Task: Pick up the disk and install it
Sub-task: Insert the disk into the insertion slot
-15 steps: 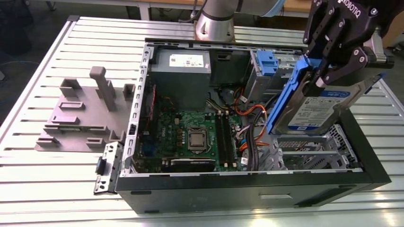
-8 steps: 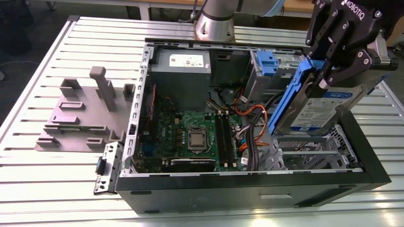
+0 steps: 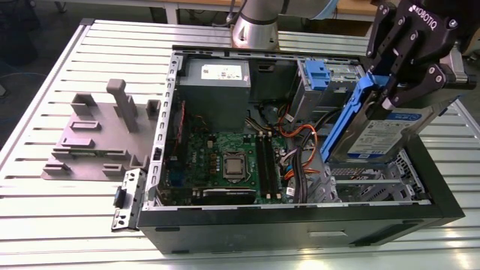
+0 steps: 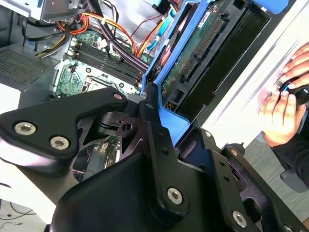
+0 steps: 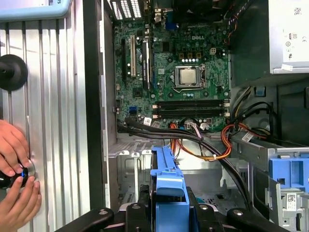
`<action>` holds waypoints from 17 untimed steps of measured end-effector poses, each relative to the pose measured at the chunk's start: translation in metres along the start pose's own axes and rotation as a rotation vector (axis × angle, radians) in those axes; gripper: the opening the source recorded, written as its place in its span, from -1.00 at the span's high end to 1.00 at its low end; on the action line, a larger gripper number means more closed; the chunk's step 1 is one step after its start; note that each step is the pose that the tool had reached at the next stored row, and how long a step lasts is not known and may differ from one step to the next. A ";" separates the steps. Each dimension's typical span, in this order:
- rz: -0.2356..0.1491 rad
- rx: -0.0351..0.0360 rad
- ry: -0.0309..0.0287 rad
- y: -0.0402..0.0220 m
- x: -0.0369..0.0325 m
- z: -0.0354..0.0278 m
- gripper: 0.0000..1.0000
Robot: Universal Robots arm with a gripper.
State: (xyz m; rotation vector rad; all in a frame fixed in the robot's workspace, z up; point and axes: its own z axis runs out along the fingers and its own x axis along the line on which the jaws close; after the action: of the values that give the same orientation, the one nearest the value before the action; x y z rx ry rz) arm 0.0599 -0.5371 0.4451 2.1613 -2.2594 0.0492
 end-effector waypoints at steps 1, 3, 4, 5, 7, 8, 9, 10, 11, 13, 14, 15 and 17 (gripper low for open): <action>0.000 0.0000 0.0001 -0.0007 0.0003 0.0006 0.27; 0.000 0.0000 0.0001 -0.0019 0.0007 0.0016 0.27; 0.001 -0.0001 0.0001 -0.0025 0.0008 0.0021 0.27; 0.001 -0.0001 0.0003 -0.0032 0.0009 0.0024 0.27; 0.002 -0.0001 0.0005 -0.0039 0.0009 0.0027 0.27; 0.002 -0.0001 0.0005 -0.0041 0.0009 0.0027 0.27; 0.002 -0.0001 0.0003 -0.0041 0.0010 0.0028 0.27; 0.002 -0.0001 0.0003 -0.0041 0.0009 0.0029 0.27; 0.002 -0.0001 0.0003 -0.0041 0.0009 0.0029 0.27; 0.002 -0.0001 0.0002 -0.0042 0.0009 0.0029 0.27; 0.002 -0.0001 0.0005 -0.0042 0.0010 0.0029 0.27; 0.002 -0.0001 0.0007 -0.0042 0.0009 0.0031 0.27; 0.002 0.0000 0.0010 -0.0042 0.0010 0.0031 0.27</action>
State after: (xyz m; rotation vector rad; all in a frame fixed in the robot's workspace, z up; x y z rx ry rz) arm 0.0641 -0.5383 0.4420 2.1590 -2.2605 0.0503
